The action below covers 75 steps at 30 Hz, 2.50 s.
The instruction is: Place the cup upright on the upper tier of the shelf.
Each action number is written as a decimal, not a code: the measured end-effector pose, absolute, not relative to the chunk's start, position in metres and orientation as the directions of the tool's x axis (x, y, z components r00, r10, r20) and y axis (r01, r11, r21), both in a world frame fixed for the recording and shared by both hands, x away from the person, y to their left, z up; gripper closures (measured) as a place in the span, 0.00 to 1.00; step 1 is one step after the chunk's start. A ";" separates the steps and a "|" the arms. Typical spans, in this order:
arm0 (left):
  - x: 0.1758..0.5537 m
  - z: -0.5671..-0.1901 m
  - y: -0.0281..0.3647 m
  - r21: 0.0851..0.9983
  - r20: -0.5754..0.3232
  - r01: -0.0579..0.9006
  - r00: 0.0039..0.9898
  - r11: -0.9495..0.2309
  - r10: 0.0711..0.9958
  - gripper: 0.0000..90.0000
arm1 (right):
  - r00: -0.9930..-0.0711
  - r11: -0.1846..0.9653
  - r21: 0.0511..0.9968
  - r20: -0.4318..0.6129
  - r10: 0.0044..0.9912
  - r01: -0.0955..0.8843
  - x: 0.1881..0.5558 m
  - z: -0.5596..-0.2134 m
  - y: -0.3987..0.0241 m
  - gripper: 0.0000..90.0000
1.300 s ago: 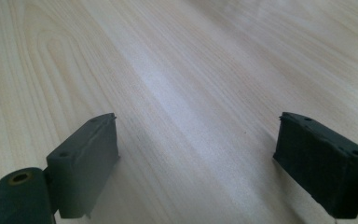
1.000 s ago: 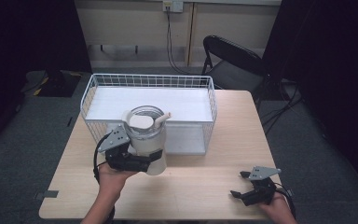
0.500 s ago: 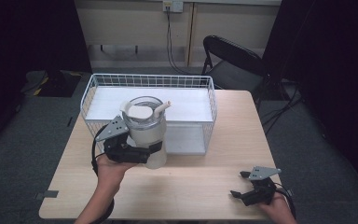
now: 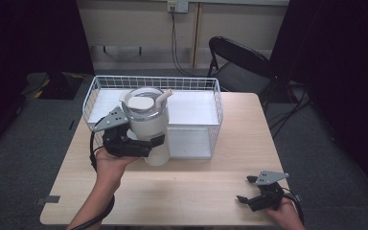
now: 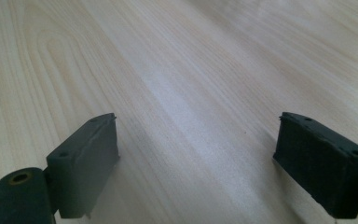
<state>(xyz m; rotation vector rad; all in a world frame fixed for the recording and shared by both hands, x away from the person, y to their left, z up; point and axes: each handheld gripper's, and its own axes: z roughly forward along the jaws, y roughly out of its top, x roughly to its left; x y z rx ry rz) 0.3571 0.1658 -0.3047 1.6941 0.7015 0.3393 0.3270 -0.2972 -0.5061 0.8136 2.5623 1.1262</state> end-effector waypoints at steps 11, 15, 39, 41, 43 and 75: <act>0.365 -0.285 0.168 0.958 -0.134 0.260 0.775 -0.119 0.618 0.11 | -0.821 0.551 0.734 0.015 0.571 0.397 0.327 -0.506 -0.297 0.14; 0.368 -0.278 0.168 0.961 -0.129 0.252 0.777 -0.117 0.616 0.11 | -0.821 0.552 0.733 0.015 0.571 0.397 0.327 -0.506 -0.297 0.14; 0.385 -0.253 0.168 0.963 -0.128 0.248 0.762 -0.104 0.635 0.11 | -0.820 0.550 0.734 0.017 0.573 0.399 0.327 -0.506 -0.297 0.14; 0.387 -0.251 0.168 0.962 -0.131 0.253 0.758 -0.103 0.639 0.11 | -0.820 0.550 0.734 0.017 0.573 0.399 0.327 -0.506 -0.297 0.14; 0.389 -0.248 0.168 0.961 -0.132 0.256 0.755 -0.104 0.642 0.11 | -0.820 0.550 0.734 0.017 0.573 0.399 0.327 -0.506 -0.297 0.14; 0.413 -0.233 0.170 0.961 -0.129 0.261 0.715 -0.092 0.687 0.11 | -0.820 0.550 0.735 0.014 0.572 0.396 0.327 -0.506 -0.297 0.14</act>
